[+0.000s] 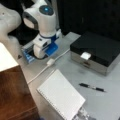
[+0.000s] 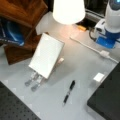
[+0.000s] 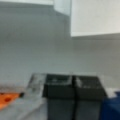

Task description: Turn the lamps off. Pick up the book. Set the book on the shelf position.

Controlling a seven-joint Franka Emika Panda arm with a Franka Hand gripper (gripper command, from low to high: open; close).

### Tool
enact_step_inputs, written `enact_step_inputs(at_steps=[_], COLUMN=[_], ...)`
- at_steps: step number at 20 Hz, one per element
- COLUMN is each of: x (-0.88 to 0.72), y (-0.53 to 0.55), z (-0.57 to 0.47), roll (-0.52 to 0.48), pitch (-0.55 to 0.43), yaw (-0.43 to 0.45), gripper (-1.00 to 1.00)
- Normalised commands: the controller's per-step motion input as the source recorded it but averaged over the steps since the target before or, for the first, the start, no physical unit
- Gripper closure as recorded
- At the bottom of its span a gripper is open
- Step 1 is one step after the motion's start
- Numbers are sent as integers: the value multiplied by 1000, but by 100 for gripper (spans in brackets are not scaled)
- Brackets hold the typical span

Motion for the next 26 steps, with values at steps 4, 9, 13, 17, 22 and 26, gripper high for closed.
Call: enact_step_inputs(at_steps=[4, 9, 13, 17, 22, 26], x=[-623, -655, -669, -704, -736, -789], y=[-249, -226, -182, -146, -146, -167], z=[-428, -370, -435, -461, -417, -443], roll=[36, 27, 11, -8, -23, -36], pitch=[-461, -481, -507, -514, -517, -508], yaw=[-100, -85, -93, -98, -94, -82], gripper=[100, 100, 100, 100, 100, 100])
